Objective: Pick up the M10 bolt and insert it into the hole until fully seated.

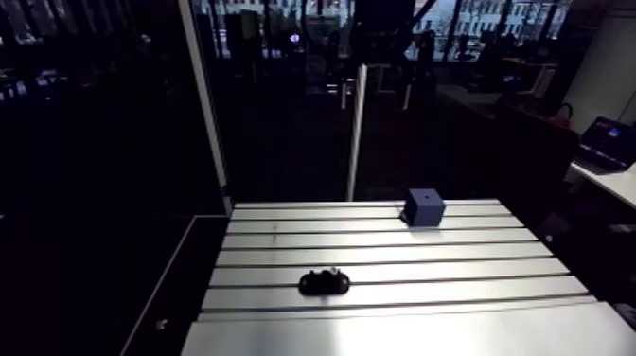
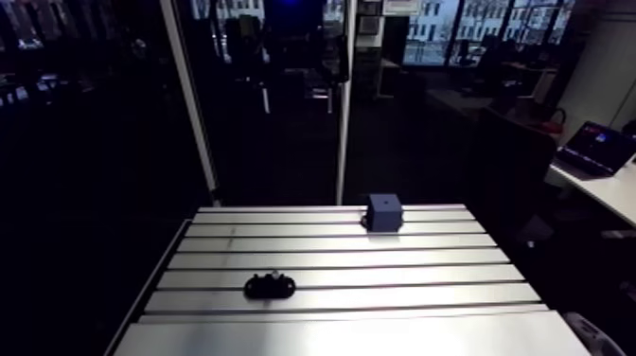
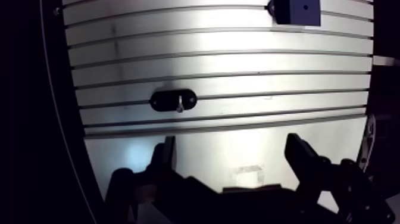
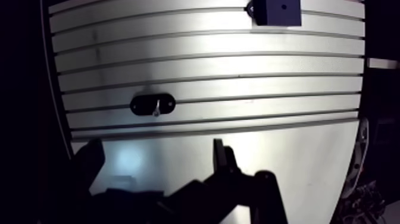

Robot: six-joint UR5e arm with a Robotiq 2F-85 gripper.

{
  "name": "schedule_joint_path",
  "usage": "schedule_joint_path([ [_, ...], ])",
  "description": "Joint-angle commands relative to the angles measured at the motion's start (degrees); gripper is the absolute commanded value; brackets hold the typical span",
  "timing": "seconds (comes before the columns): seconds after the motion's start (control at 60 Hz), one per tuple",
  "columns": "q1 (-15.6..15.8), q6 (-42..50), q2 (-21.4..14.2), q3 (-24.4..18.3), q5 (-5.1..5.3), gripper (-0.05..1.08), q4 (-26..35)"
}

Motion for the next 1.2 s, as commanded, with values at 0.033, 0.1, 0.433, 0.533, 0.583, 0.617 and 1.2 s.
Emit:
schedule_joint_path([
  [0.033, 0.46, -0.08, -2.35, 8.23, 0.14, 0.01, -9.97],
  [0.1, 0.55, -0.08, -2.96, 11.16, 0.14, 0.01, -12.80],
  [0.433, 1.06, -0.18, -3.32, 18.85, 0.23, 0.01, -18.12],
  [0.533, 1.17, -0.18, -2.80, 19.45, 0.48, 0.01, -18.21],
  [0.583, 1.25, -0.17, -2.54, 19.94, 0.64, 0.01, -18.29],
  [0.617, 1.57, -0.26, -1.94, 20.91, 0.76, 0.01, -19.08],
  [1.2, 3.01, -3.15, 2.32, 29.95, 1.42, 0.01, -37.29],
])
